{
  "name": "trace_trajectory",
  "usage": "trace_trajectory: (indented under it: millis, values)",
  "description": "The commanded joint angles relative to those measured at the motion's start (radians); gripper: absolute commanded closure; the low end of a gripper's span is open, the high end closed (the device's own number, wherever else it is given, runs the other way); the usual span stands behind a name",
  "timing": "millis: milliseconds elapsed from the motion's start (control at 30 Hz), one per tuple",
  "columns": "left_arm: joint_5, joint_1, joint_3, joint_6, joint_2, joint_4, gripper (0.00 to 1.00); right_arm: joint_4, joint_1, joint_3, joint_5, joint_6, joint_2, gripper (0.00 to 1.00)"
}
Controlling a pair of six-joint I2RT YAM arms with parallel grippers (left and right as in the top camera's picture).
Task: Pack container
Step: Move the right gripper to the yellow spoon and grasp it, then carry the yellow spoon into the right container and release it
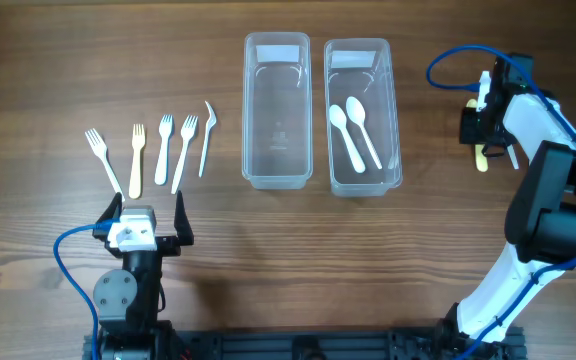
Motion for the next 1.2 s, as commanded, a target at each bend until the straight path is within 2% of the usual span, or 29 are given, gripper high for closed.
trace_trajectory:
  millis: [0,167,233,300,333,500,667,933,1167]
  values:
    - [0.016,0.006,-0.008,0.015,-0.007,0.003,0.00,0.006,-0.007,0.002,-0.024,0.002,0.047,0.65]
    - [0.016,0.006,-0.008,0.015,-0.007,0.003,0.00,0.007,-0.007,-0.007,-0.067,0.003,0.051,0.72]
    - [0.016,0.006,-0.008,0.015,-0.007,0.003,0.00,0.006,-0.007,-0.012,-0.085,0.004,0.051,0.81]
    - [0.016,0.006,-0.008,0.015,-0.007,0.003,0.00,0.001,-0.006,-0.013,-0.085,0.005,0.051,0.94]
    - [0.016,0.006,-0.008,0.015,-0.007,0.003,0.00,-0.003,-0.006,-0.013,-0.085,0.025,0.051,0.96]
    - [0.016,0.006,-0.008,0.015,-0.007,0.003,0.00,-0.024,-0.006,-0.012,-0.112,0.063,0.040,0.96]
    - [0.016,0.006,-0.008,0.015,-0.007,0.003,0.00,-0.061,0.009,0.020,-0.134,0.086,-0.047,0.96]
    - [0.016,0.006,-0.008,0.015,-0.008,0.003,0.00,-0.059,0.090,0.032,-0.220,0.095,-0.380,0.96]
    - [0.016,0.006,-0.008,0.015,-0.007,0.003,0.00,-0.079,0.243,0.032,-0.299,0.139,-0.604,0.96]
